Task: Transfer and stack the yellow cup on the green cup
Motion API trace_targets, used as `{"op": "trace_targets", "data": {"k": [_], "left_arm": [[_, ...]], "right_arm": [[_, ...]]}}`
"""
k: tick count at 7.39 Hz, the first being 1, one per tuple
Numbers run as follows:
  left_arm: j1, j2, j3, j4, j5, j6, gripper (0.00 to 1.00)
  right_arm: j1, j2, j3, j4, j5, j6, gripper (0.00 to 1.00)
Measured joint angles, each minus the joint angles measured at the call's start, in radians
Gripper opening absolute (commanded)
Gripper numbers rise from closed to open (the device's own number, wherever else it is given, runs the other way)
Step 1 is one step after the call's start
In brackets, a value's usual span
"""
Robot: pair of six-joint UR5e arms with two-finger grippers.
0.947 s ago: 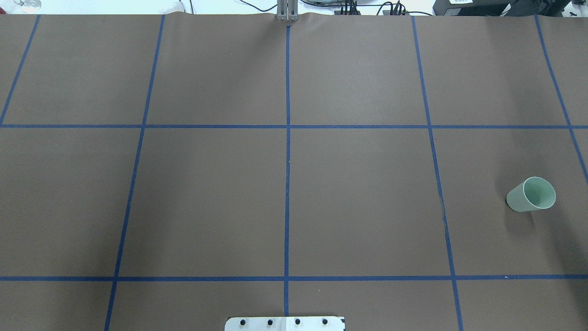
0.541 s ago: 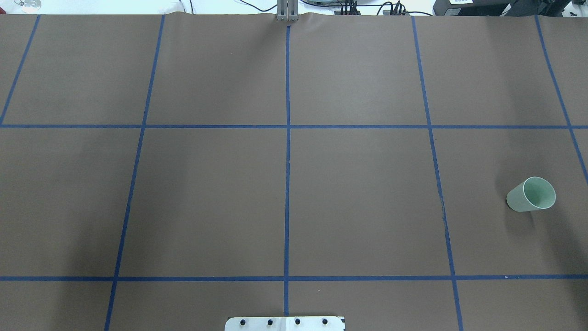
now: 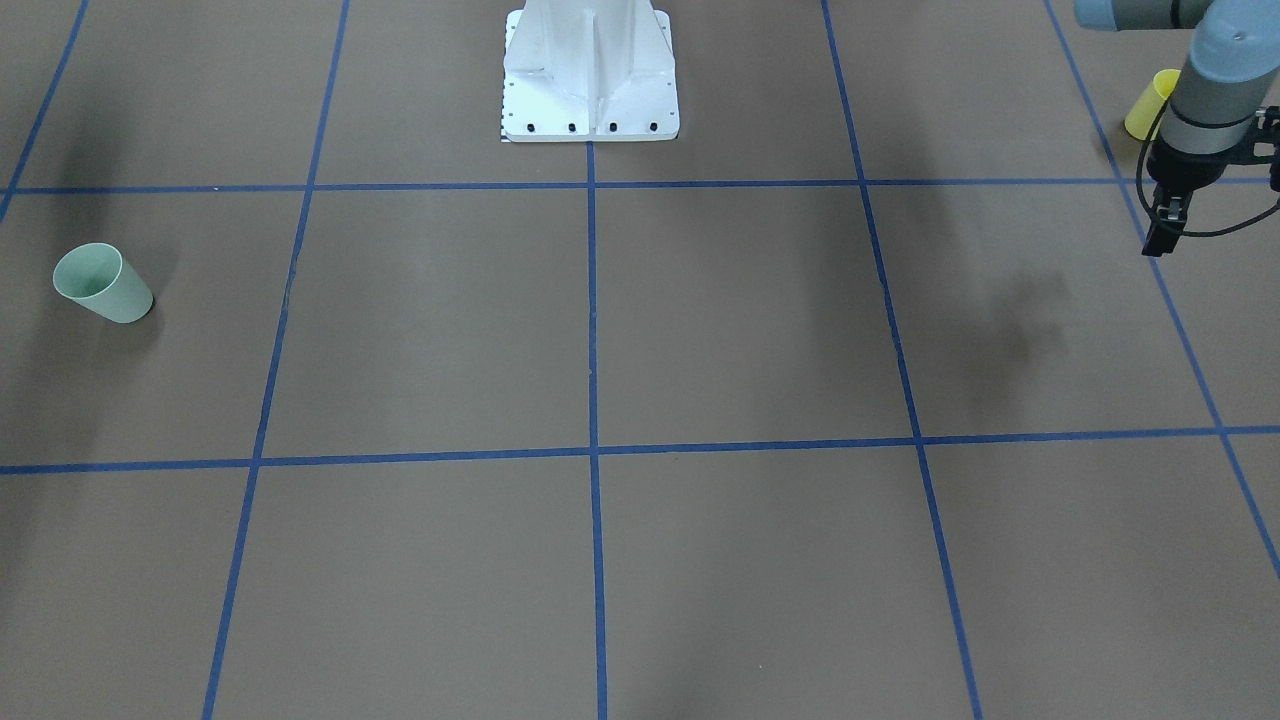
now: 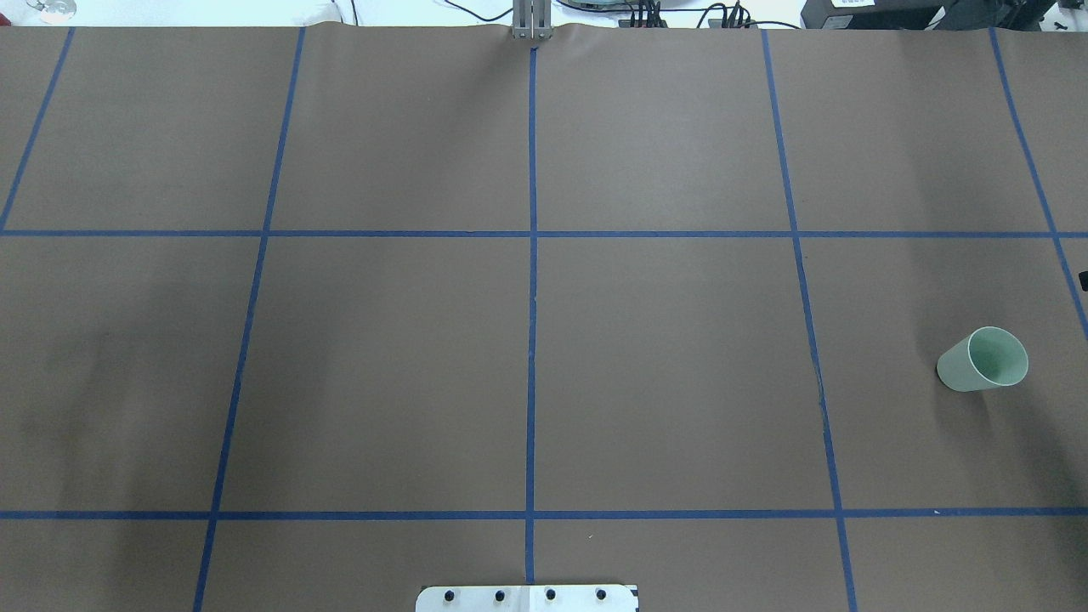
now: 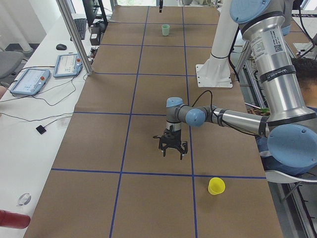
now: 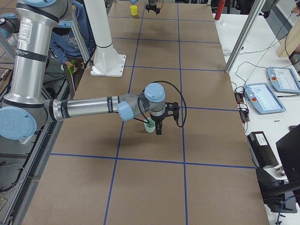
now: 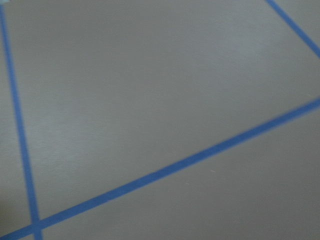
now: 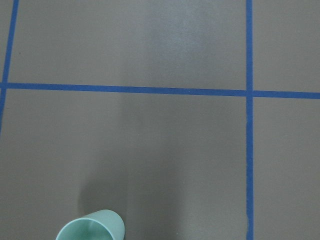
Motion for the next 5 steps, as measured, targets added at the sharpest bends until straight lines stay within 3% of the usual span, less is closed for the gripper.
{"op": "trace_targets", "data": {"k": [2, 5], "left_arm": [[0.133, 0.003, -0.032, 0.206, 0.029, -0.246, 0.99], [0.316, 0.007, 0.04, 0.313, 0.024, -0.53, 0.99]], "right_arm": [[-0.019, 0.002, 0.001, 0.002, -0.008, 0.026, 1.0], [-0.032, -0.001, -0.006, 0.001, -0.05, 0.031, 1.0]]}}
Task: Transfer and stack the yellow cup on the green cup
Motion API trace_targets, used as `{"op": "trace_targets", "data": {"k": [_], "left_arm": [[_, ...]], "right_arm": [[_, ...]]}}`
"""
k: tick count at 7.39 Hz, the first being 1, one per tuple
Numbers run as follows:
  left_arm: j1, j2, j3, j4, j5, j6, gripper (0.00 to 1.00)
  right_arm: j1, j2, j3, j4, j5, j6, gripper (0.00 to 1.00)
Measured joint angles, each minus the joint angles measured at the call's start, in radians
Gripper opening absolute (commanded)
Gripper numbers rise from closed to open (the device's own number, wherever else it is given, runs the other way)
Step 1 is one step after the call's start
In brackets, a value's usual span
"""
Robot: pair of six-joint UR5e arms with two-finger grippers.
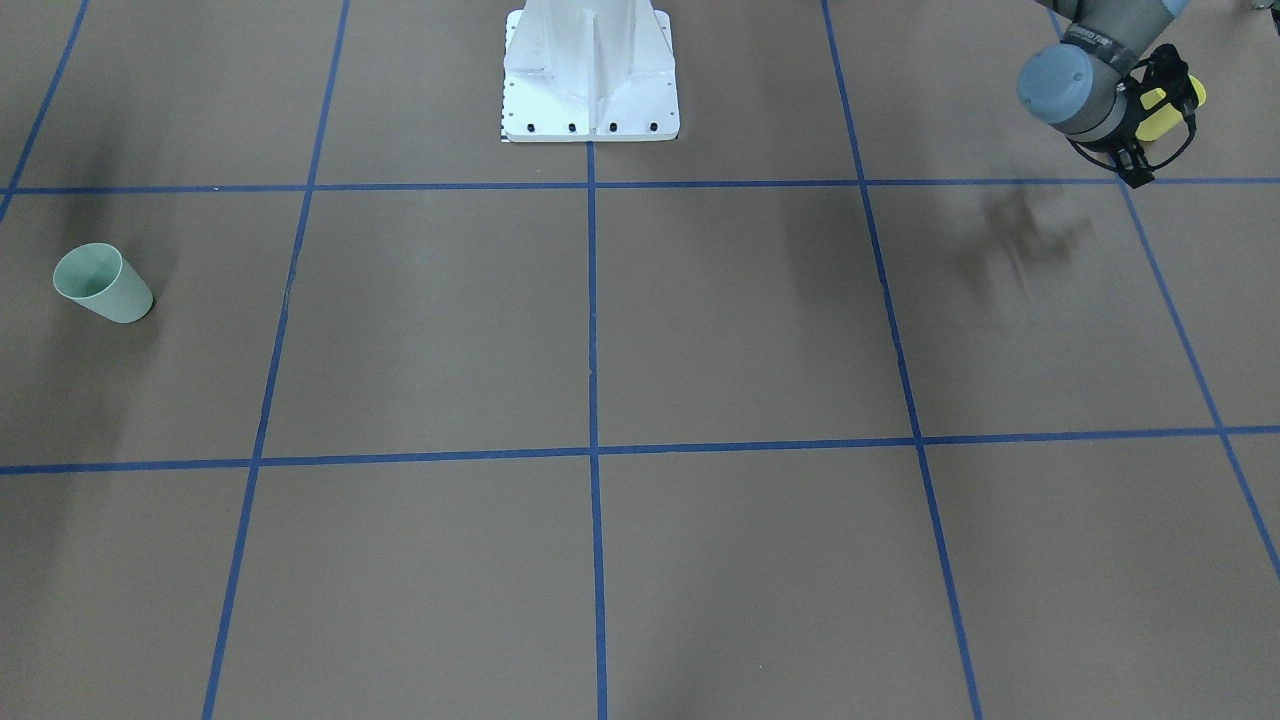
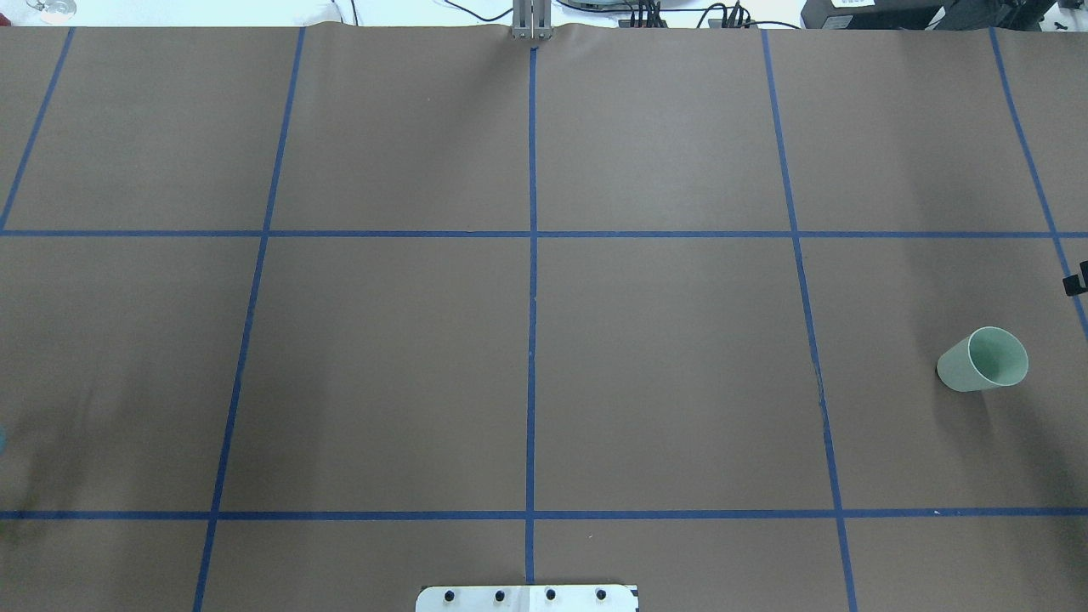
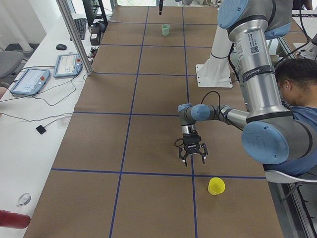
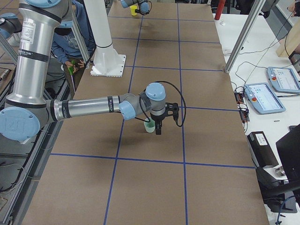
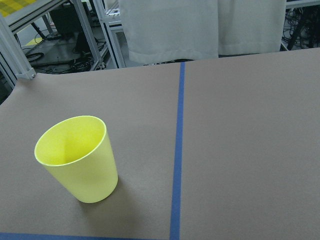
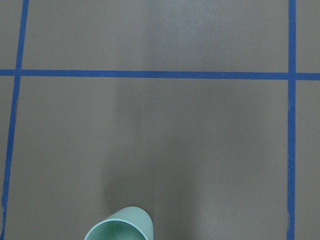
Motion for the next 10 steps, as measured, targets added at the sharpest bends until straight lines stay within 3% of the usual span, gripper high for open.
{"op": "trace_targets", "data": {"k": [4, 7, 10], "left_arm": [[0.133, 0.002, 0.114, 0.036, -0.003, -0.197, 0.99], [0.224, 0.004, 0.139, 0.036, -0.047, -0.285, 0.99], [0.237, 0.013, 0.15, 0.035, -0.058, -0.295, 0.99]], "right_arm": [[-0.001, -0.011, -0.005, -0.001, 0.013, 0.002, 1.0], [0.0, -0.016, -0.002, -0.001, 0.017, 0.001, 1.0], [0.0, -0.027, 0.001, 0.001, 0.02, 0.002, 1.0]]}}
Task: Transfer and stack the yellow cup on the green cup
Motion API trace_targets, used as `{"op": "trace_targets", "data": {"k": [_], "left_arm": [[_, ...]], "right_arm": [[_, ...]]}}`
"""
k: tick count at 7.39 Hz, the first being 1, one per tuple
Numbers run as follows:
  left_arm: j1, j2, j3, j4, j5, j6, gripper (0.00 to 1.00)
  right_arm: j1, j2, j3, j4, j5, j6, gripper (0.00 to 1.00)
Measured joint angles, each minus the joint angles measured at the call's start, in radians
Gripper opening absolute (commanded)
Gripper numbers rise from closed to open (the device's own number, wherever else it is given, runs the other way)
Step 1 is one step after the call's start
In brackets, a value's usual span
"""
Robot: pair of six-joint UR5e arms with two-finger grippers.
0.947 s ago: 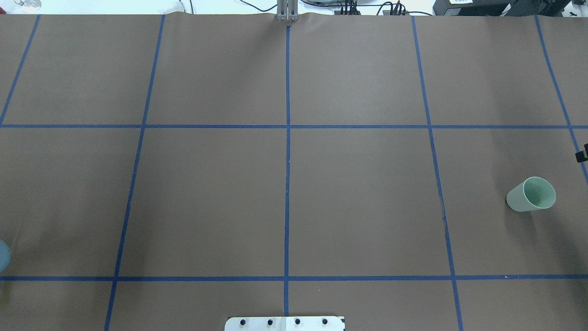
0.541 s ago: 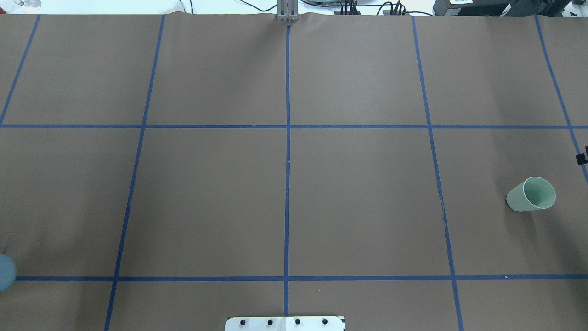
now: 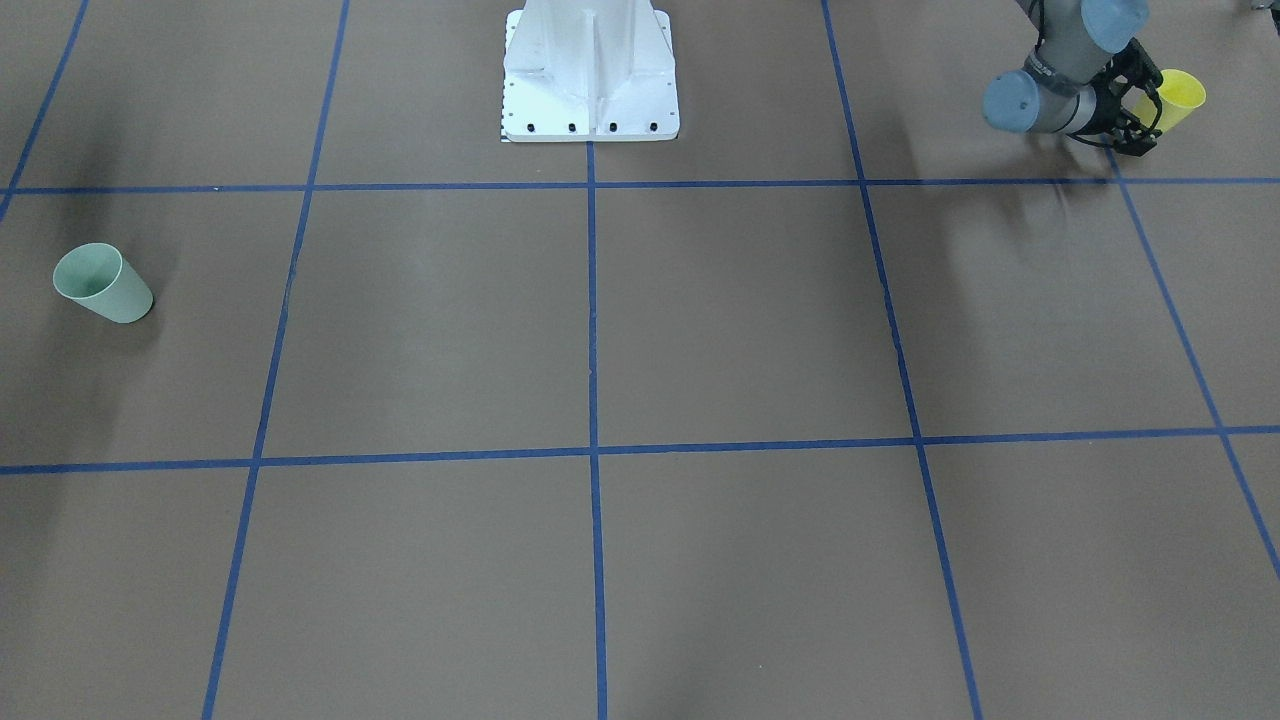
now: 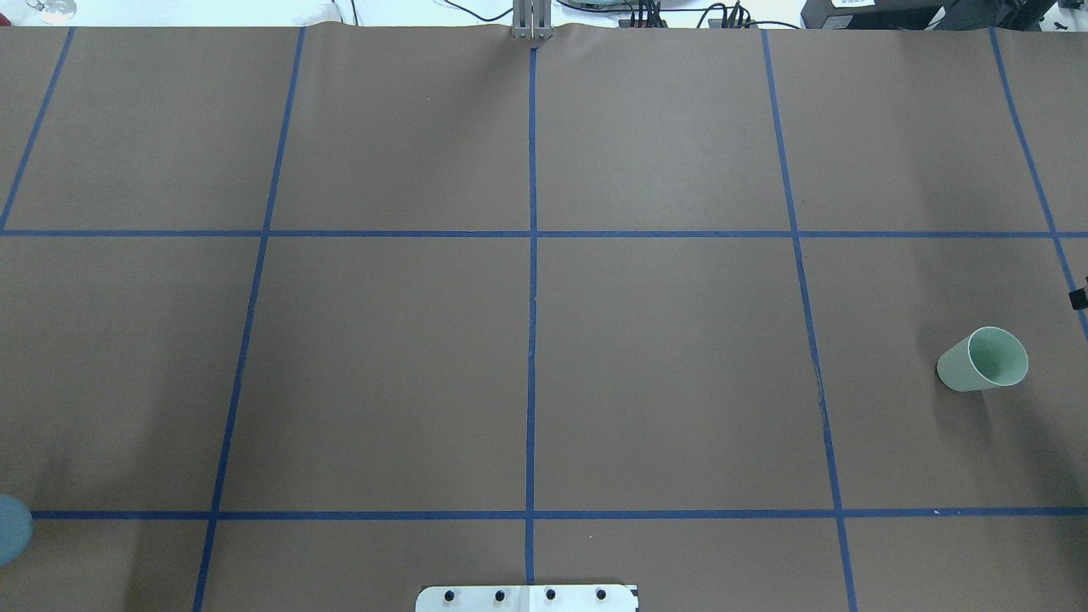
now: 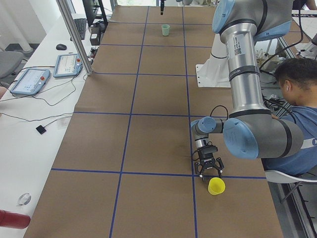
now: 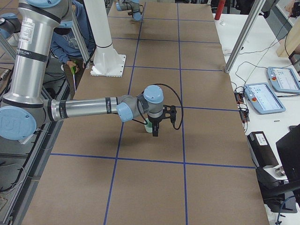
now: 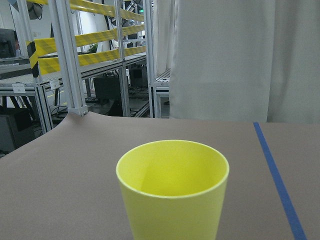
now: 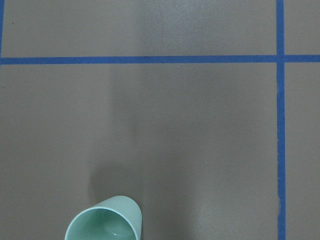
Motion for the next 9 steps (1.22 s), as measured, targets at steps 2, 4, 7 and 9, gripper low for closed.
{"op": "trace_targets", "data": {"k": [2, 4, 7, 9], "left_arm": [[0.001, 0.002, 0.024, -0.01, 0.004, 0.003, 0.99], [0.001, 0.005, 0.063, -0.037, 0.007, 0.005, 0.96], [0.003, 0.009, 0.112, -0.088, 0.009, 0.007, 0.08], [0.004, 0.027, 0.115, -0.095, 0.009, 0.012, 0.0]], "right_arm": [[0.0, -0.003, 0.0, 0.0, 0.001, 0.0, 1.0], [0.0, -0.004, 0.0, 0.0, 0.001, -0.001, 1.0], [0.0, -0.005, 0.002, 0.0, 0.009, -0.001, 1.0], [0.0, -0.005, 0.005, 0.0, 0.015, 0.0, 1.0]]}}
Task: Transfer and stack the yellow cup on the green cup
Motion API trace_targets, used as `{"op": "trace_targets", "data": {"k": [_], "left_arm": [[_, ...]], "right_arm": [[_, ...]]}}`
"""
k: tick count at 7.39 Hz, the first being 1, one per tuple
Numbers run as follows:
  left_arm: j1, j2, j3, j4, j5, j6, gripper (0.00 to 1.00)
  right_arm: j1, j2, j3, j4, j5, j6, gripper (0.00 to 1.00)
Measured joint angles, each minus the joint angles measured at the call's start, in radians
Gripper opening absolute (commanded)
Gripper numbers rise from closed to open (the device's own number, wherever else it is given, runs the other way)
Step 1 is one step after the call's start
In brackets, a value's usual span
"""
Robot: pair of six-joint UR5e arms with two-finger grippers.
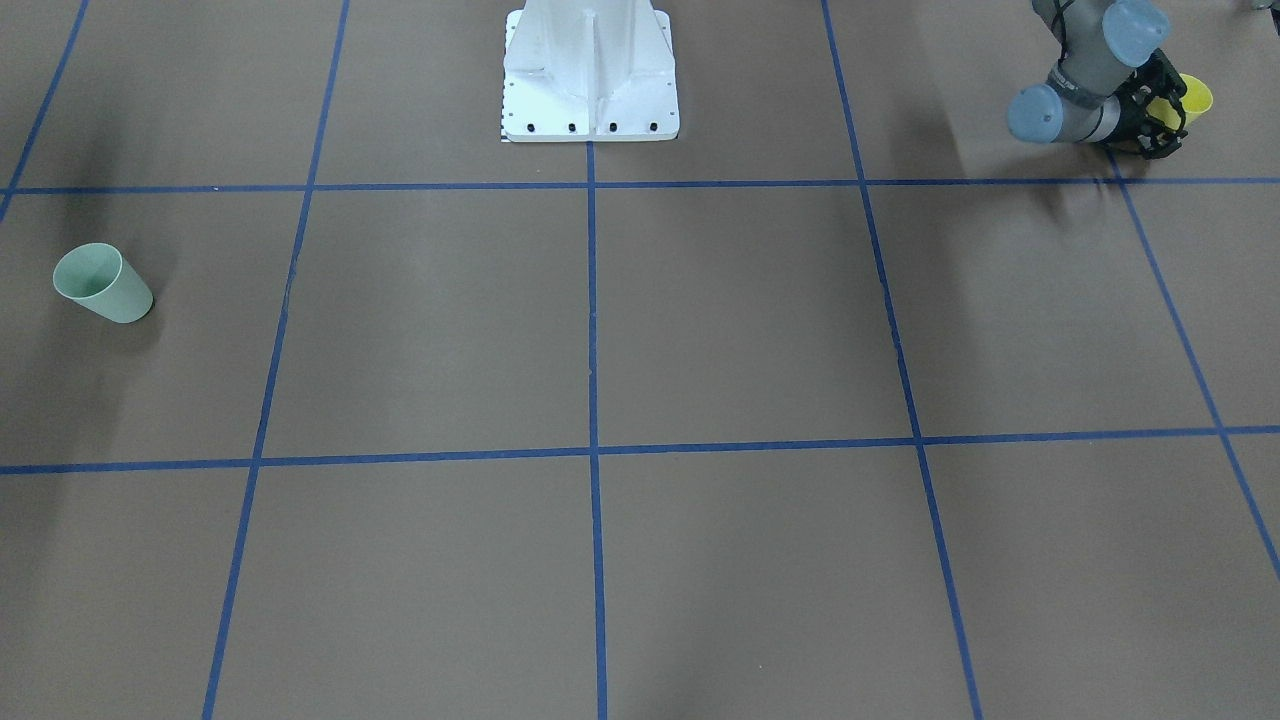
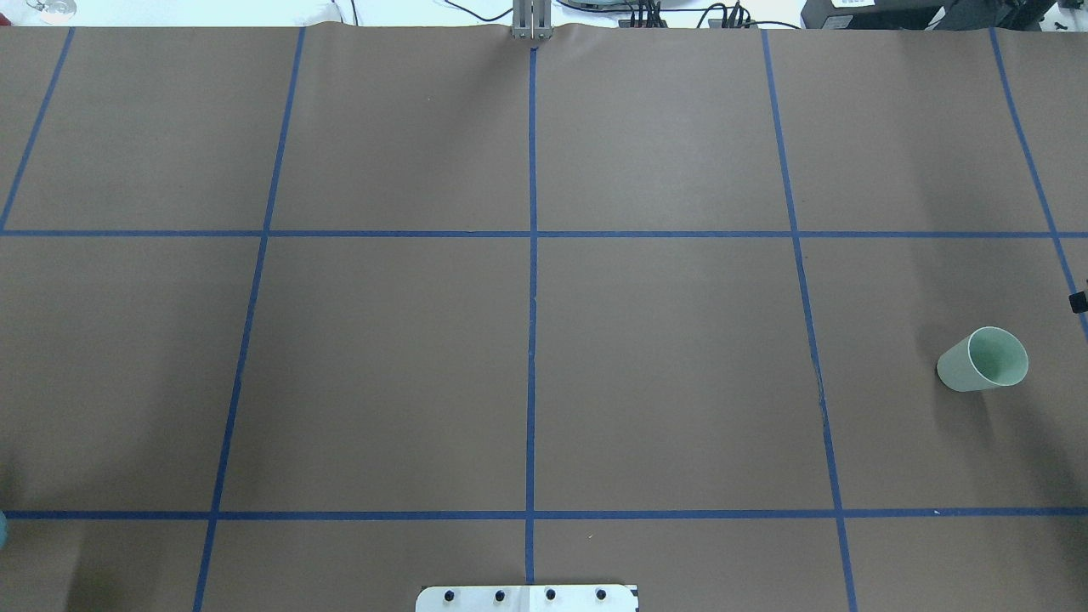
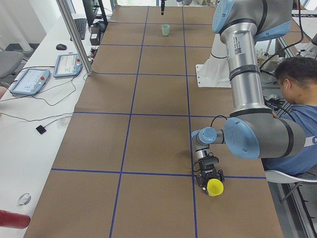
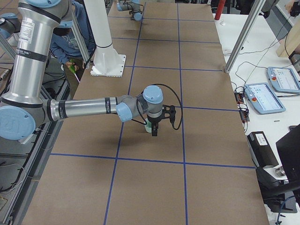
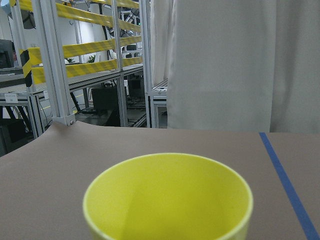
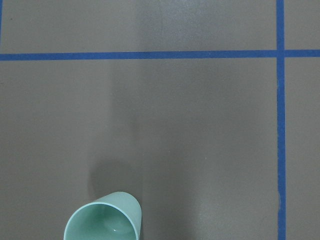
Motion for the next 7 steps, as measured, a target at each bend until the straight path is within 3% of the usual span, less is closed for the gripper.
{"op": "trace_targets", "data": {"k": [4, 5, 7], "left_arm": [[-0.027, 0.11, -0.01, -0.097, 0.042, 0.203, 0.0], [-0.088, 0.109, -0.019, -0.109, 0.129, 0.327, 0.0], [-0.265, 0.066, -0.027, -0.2, 0.391, 0.602, 0.0]], "right_arm": [[0.0, 0.006, 0.016, -0.001, 0.012, 0.0, 1.0], [-0.001, 0.012, 0.017, -0.001, 0.014, 0.0, 1.0], [-0.004, 0.033, 0.015, -0.006, 0.019, 0.001, 1.0]]}}
